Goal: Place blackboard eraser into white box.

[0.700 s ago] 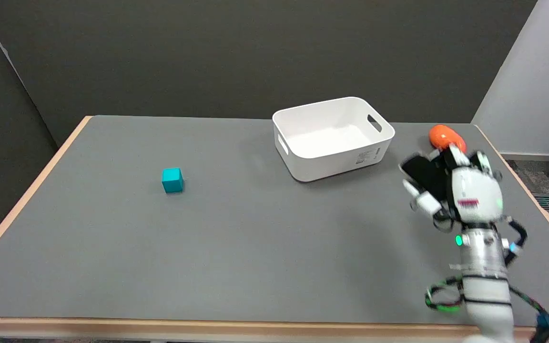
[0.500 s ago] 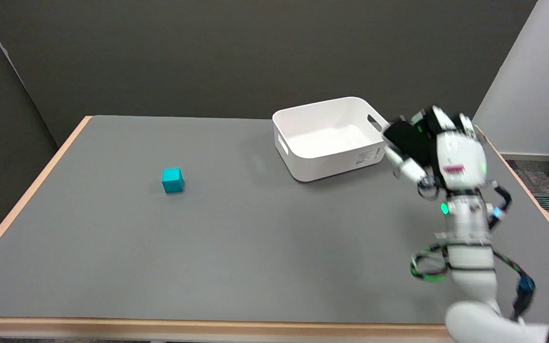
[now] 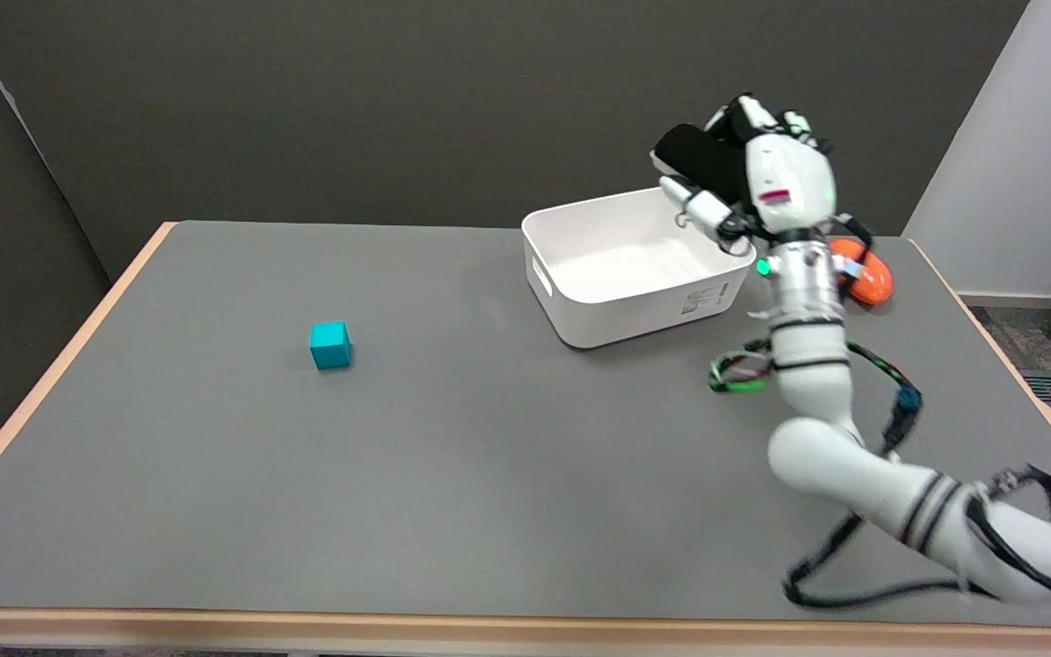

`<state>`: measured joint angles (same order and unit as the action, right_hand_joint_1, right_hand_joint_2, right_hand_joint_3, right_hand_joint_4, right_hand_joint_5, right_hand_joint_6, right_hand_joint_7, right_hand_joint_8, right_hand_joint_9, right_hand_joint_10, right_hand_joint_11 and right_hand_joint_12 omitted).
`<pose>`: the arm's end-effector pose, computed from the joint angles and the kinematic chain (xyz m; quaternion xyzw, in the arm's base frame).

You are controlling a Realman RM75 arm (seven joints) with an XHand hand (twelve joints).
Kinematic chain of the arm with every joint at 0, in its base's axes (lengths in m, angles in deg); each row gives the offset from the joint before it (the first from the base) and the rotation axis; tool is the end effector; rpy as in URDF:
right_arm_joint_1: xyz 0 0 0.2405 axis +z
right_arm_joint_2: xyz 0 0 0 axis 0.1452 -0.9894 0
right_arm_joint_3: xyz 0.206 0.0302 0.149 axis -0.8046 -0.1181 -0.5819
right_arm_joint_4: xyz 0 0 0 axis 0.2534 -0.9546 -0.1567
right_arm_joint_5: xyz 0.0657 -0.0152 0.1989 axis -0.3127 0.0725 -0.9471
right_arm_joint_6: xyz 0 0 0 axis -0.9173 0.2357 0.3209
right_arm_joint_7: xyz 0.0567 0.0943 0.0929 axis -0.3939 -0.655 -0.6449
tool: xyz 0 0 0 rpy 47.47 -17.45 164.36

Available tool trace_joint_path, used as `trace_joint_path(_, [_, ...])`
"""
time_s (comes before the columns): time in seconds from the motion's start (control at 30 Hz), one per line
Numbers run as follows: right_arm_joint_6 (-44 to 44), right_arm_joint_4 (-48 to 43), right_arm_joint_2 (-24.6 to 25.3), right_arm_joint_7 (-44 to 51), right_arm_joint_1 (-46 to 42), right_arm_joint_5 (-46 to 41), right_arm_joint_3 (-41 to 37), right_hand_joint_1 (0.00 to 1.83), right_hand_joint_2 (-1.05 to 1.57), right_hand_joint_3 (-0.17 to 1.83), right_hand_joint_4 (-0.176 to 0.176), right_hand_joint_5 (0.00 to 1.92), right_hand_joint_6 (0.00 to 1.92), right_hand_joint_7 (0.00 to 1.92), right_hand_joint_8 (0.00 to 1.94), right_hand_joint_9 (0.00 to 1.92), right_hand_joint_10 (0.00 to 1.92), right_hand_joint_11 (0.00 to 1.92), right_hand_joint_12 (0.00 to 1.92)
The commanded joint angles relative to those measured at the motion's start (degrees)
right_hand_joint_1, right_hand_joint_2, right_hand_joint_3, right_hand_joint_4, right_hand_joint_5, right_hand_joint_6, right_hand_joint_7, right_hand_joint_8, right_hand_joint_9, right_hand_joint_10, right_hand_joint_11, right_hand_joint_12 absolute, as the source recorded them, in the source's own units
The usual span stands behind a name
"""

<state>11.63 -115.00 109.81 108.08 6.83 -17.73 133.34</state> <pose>-0.1793 -0.3644 0.3639 0.5867 0.0930 0.3242 0.7362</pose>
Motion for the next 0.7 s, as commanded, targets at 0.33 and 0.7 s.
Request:
trace_joint_path(0.33, [-28.1,32.9,11.3,0.2,19.3,-11.8,-0.8,0.57,0.64,0.91,-0.045,0.16,0.41,0.33,0.6,0.29,0.99,0.16,1.35])
trace_joint_path(0.7, [-6.3,2.2,0.8,0.0,5.4,-7.6,-4.4,0.36,0.54,0.87,-0.016,0.0,0.03,0.0,0.0,0.0,0.13,0.0,0.93])
